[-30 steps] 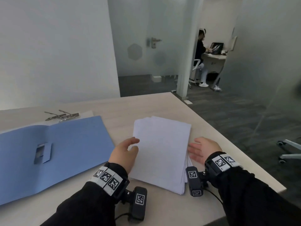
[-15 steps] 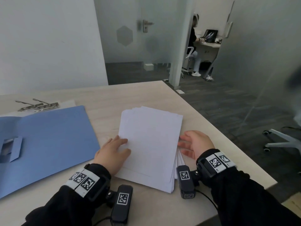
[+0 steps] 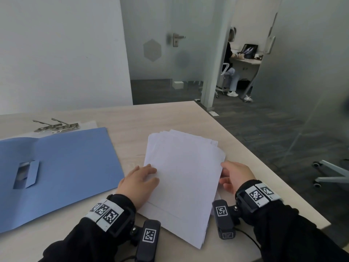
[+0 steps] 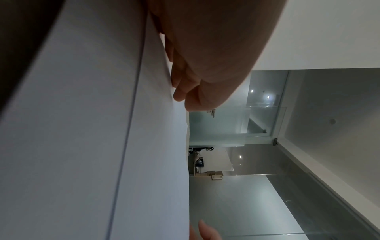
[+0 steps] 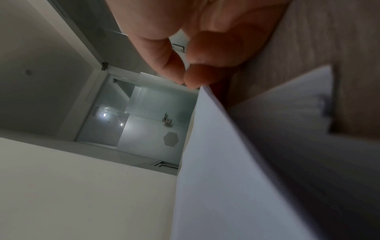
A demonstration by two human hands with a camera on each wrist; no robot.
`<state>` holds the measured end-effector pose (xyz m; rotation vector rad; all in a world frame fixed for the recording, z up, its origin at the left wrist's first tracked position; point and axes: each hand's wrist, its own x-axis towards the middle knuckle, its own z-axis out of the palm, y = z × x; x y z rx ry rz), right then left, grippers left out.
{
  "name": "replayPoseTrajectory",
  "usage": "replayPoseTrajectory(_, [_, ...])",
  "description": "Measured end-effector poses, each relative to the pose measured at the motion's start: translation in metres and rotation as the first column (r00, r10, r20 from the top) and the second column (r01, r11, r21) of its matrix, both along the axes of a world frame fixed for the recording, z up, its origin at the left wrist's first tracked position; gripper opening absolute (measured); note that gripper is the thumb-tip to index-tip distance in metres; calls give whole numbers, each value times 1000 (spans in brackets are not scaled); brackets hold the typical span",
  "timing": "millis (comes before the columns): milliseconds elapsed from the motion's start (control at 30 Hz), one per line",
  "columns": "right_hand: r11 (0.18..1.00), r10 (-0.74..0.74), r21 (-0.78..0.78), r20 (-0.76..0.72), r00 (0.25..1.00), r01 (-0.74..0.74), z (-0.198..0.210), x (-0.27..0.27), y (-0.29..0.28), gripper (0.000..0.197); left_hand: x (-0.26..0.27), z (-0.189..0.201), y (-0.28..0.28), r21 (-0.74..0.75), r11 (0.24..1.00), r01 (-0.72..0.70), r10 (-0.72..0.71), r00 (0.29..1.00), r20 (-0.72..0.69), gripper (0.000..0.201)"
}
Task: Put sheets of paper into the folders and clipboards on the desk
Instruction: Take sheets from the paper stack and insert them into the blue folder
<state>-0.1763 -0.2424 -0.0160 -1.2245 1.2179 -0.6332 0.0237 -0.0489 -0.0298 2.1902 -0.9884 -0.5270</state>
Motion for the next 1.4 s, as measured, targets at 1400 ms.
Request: replayPoseTrajectory(1400, [980, 194, -5, -142, 971, -197, 4, 2, -2, 17, -3, 3, 7, -72, 997, -43, 33, 991, -132, 34])
